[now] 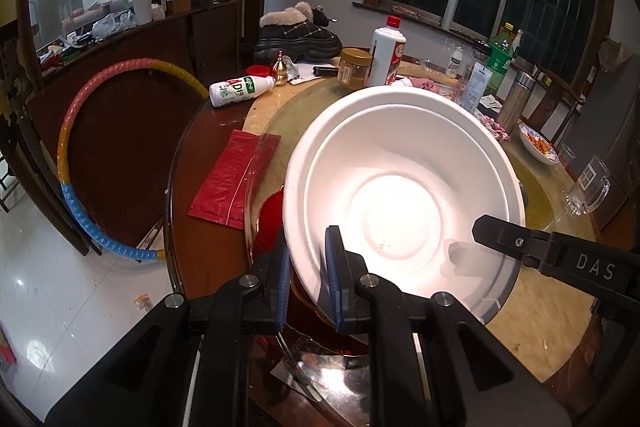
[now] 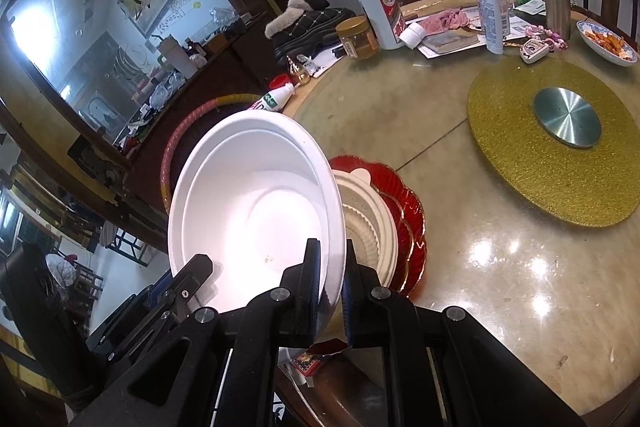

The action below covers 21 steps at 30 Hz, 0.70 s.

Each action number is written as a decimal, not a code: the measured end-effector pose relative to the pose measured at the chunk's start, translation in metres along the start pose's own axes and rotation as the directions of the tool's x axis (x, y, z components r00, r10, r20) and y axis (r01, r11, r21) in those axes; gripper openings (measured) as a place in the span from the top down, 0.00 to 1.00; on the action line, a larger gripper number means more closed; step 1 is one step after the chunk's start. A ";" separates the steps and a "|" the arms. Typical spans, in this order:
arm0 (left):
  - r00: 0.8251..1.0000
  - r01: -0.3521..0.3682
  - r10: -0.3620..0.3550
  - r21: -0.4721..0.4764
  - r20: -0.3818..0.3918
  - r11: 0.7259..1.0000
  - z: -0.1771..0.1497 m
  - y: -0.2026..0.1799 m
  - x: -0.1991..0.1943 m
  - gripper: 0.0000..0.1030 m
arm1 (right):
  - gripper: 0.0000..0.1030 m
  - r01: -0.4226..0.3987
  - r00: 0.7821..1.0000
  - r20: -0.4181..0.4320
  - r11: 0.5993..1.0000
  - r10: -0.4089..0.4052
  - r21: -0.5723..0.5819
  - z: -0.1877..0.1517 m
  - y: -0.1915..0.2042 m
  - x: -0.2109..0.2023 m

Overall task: Organize plates and bowls
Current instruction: 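Lower the white bowl onto the beige bowls on the red plates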

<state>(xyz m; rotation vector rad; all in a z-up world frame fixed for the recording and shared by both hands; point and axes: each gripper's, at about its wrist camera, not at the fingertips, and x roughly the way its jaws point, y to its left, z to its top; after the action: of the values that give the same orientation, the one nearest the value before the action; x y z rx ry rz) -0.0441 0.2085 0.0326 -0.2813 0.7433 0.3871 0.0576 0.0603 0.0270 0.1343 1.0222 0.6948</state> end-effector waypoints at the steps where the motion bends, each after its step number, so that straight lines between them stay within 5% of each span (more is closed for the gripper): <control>1: 1.000 -0.002 0.002 0.000 0.000 1.000 0.000 0.001 0.000 0.87 | 0.91 0.002 1.000 -0.003 1.000 -0.002 -0.002 0.000 0.001 0.002; 21: 0.999 -0.011 0.011 0.010 -0.040 1.000 -0.001 -0.001 0.015 0.87 | 0.90 0.013 0.999 -0.031 1.000 -0.012 0.015 -0.001 -0.002 0.015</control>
<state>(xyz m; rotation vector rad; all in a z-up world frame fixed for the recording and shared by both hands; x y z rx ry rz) -0.0348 0.2110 0.0214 -0.2768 0.7859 0.3893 0.0631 0.0675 0.0142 0.1304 1.0570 0.6797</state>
